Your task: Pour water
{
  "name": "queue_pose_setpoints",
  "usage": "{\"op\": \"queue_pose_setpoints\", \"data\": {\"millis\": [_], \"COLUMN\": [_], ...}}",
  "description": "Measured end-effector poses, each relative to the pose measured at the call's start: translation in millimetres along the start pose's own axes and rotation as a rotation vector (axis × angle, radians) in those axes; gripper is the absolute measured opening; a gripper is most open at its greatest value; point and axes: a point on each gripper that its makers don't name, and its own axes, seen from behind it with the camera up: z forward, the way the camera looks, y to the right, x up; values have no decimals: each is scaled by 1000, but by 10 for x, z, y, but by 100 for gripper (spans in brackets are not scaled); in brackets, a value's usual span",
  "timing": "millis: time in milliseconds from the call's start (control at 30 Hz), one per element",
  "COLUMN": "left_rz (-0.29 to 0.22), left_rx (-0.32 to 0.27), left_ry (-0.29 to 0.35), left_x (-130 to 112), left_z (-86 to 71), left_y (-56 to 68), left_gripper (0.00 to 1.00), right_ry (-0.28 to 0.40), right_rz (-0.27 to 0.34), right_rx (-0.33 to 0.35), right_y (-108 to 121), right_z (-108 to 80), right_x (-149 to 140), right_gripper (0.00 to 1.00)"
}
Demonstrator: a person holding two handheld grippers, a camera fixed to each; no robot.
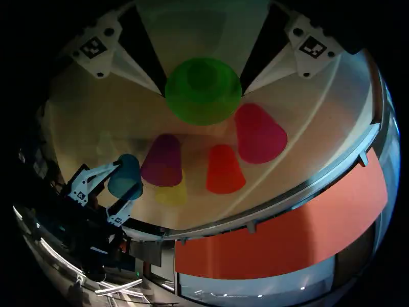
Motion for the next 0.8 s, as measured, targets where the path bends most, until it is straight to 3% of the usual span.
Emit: {"op": "queue_pose_setpoints", "data": {"millis": [400, 800], "left_rz": [2, -29], "left_rx": [11, 28], "left_ry": [-24, -5], "left_x": [-123, -208], "left_z": [-81, -244], "left_y": [1, 47], "left_gripper": [98, 98], "right_ry": [2, 14], "right_rz": [16, 38], "right_rx": [-5, -23], "right_y": [0, 32], "right_z": [68, 43], "right_x": [-61, -181], "right_gripper": [89, 88]}}
